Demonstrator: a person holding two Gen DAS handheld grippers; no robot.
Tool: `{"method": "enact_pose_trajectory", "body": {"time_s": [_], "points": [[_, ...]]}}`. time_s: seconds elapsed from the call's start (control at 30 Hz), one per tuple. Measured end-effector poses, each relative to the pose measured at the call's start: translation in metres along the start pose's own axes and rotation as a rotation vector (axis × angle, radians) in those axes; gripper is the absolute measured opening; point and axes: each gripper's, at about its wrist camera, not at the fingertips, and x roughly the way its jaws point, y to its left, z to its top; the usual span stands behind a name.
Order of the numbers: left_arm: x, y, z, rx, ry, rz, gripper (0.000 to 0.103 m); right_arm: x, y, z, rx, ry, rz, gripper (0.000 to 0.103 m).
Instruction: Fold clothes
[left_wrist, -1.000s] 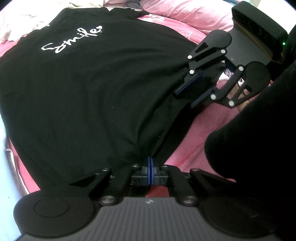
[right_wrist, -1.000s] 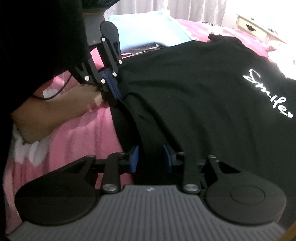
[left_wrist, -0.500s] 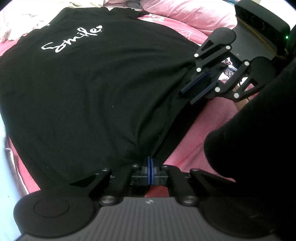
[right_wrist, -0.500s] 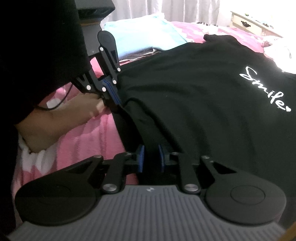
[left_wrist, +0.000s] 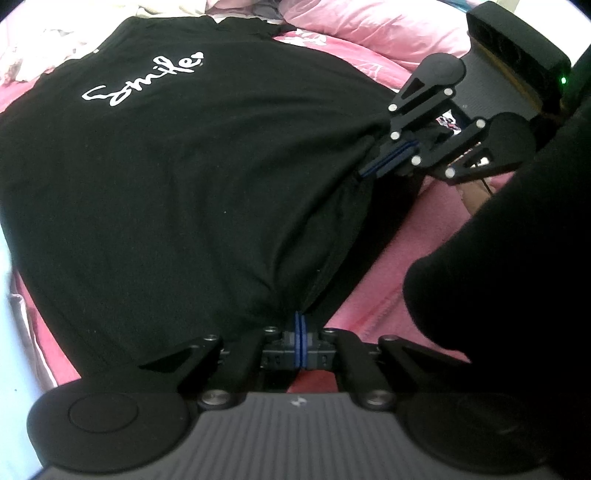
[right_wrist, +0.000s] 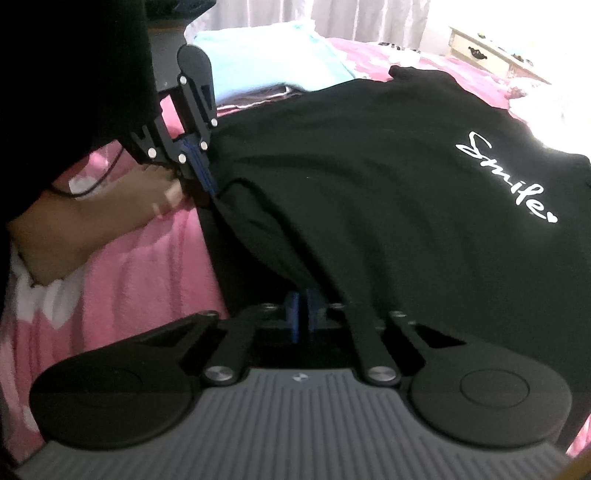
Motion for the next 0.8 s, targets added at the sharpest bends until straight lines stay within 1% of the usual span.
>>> {"method": "enact_pose_trajectory", "body": {"time_s": [0.07, 0.17, 0.27, 0.33, 0.43, 0.5, 0.57, 0.63, 0.7, 0.77, 0.8], "points": [[-0.004, 0.000, -0.001, -0.001, 0.001, -0.018, 0.001, -0.007, -0.001, 0.000, 0.007, -0.008, 0.027, 0.000], [-0.008, 0.000, -0.002, 0.001, 0.007, -0.036, 0.001, -0.013, 0.002, -0.001, -0.012, 0.008, 0.060, 0.000], [-0.008, -0.001, -0.003, 0.000, 0.017, -0.044, 0.001, -0.013, 0.005, -0.004, -0.037, 0.035, 0.089, 0.000], [-0.005, 0.000, -0.004, -0.002, 0.021, -0.032, 0.001, -0.010, 0.006, -0.005, -0.035, 0.041, 0.086, 0.000], [0.002, 0.001, -0.006, -0.012, 0.060, -0.044, 0.001, -0.003, 0.003, -0.007, -0.014, 0.049, 0.064, 0.001], [0.004, 0.003, -0.009, -0.025, 0.093, -0.065, 0.002, 0.001, 0.003, -0.011, -0.003, 0.084, 0.084, 0.003], [0.003, 0.005, -0.013, -0.050, 0.127, -0.080, 0.003, -0.002, 0.000, -0.015, 0.065, 0.085, 0.107, 0.004], [0.000, 0.009, -0.017, -0.087, 0.140, -0.071, 0.004, -0.010, -0.008, -0.019, 0.168, 0.085, 0.129, 0.005], [-0.011, 0.017, -0.022, -0.153, 0.122, -0.066, 0.010, -0.024, -0.022, -0.028, 0.299, 0.073, 0.153, 0.005], [-0.026, 0.028, -0.028, -0.240, 0.092, -0.053, 0.024, -0.048, -0.039, -0.042, 0.431, 0.032, 0.127, 0.005], [-0.033, 0.033, -0.031, -0.281, 0.078, -0.048, 0.025, -0.061, -0.048, -0.050, 0.504, 0.008, 0.098, 0.005]]}}
